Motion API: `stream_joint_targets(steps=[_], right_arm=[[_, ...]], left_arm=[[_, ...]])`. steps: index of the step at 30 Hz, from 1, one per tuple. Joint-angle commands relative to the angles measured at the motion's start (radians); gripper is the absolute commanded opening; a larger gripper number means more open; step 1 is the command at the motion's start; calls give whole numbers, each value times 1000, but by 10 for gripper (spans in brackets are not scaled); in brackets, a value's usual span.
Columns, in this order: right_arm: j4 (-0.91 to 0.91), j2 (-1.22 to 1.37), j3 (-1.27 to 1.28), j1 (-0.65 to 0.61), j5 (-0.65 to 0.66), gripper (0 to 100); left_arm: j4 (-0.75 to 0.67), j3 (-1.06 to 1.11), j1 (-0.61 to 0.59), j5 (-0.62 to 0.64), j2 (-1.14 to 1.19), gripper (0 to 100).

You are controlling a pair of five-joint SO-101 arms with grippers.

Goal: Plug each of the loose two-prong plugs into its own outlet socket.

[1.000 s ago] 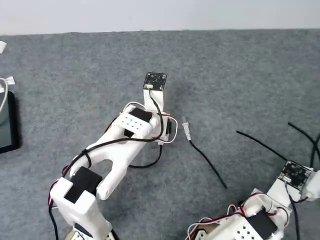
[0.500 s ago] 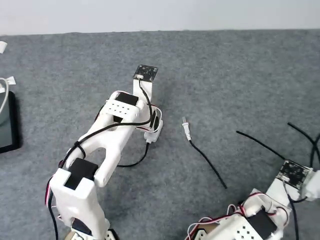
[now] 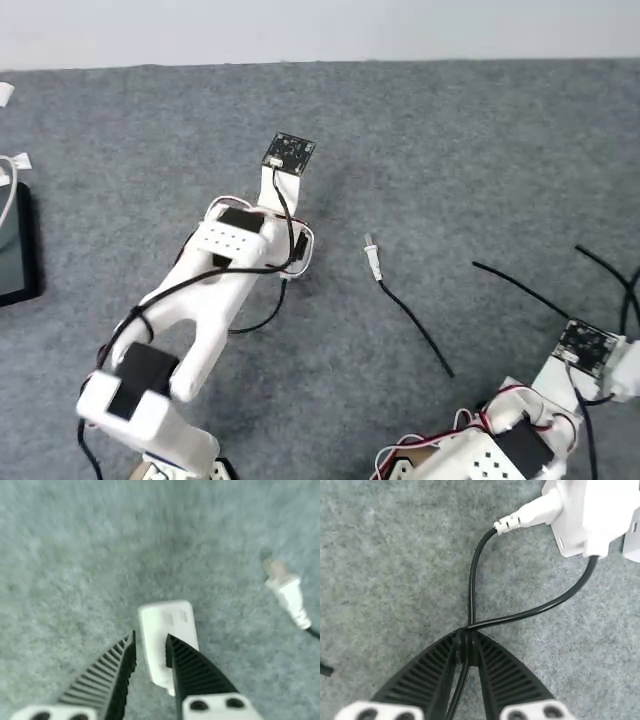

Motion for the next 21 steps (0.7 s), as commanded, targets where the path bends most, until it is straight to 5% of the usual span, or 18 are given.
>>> stream_joint_targets(steps=[1,8,17,21], right_arm=[[-7,-15,18,-8,8,8],[-7,-15,18,-8,8,8],[-7,-15,18,-8,8,8],[-7,-15,18,-7,8,8]], left_arm=[[-120,59,-2,-14,-127,27],[-137,114,21,-14,-207,27],[-143,262,241,-109,-285,24],[-175,216,201,-97,-166,24]])
